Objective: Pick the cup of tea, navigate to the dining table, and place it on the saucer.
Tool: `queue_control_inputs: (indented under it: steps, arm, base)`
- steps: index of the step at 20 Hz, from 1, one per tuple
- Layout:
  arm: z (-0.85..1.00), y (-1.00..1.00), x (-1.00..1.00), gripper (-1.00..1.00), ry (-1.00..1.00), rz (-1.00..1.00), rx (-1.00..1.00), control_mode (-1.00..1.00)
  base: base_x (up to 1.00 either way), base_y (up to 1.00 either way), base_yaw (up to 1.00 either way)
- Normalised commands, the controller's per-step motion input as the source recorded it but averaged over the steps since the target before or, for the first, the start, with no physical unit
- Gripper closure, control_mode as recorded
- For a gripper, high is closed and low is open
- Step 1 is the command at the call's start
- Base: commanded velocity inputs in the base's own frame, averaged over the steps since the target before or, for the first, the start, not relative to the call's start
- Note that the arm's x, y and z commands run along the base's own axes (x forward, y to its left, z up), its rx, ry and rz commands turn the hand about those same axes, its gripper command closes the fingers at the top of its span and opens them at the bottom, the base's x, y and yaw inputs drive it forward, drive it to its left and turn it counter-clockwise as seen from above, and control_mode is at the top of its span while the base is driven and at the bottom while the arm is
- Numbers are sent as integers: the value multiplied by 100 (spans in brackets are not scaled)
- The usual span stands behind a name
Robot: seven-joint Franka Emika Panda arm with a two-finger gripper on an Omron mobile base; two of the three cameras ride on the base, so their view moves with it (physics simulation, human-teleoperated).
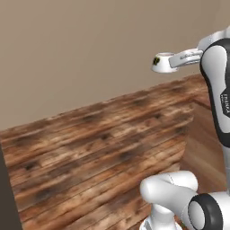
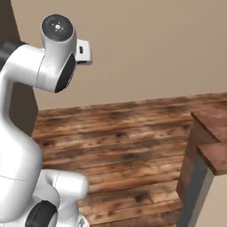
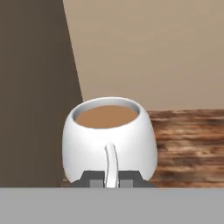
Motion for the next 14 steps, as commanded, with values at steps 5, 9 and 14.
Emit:
queue_control_inputs:
  steps: [5, 9, 14]
  arm:
    - [0, 0, 0, 100, 0, 0, 0, 100]
    - [0, 0, 0, 100, 0, 0, 0, 100]
    - [0, 0, 0, 100, 0, 0, 0, 100]
  base:
    - [100, 88, -56]
    - [100, 89, -58]
    - [100, 89, -60]
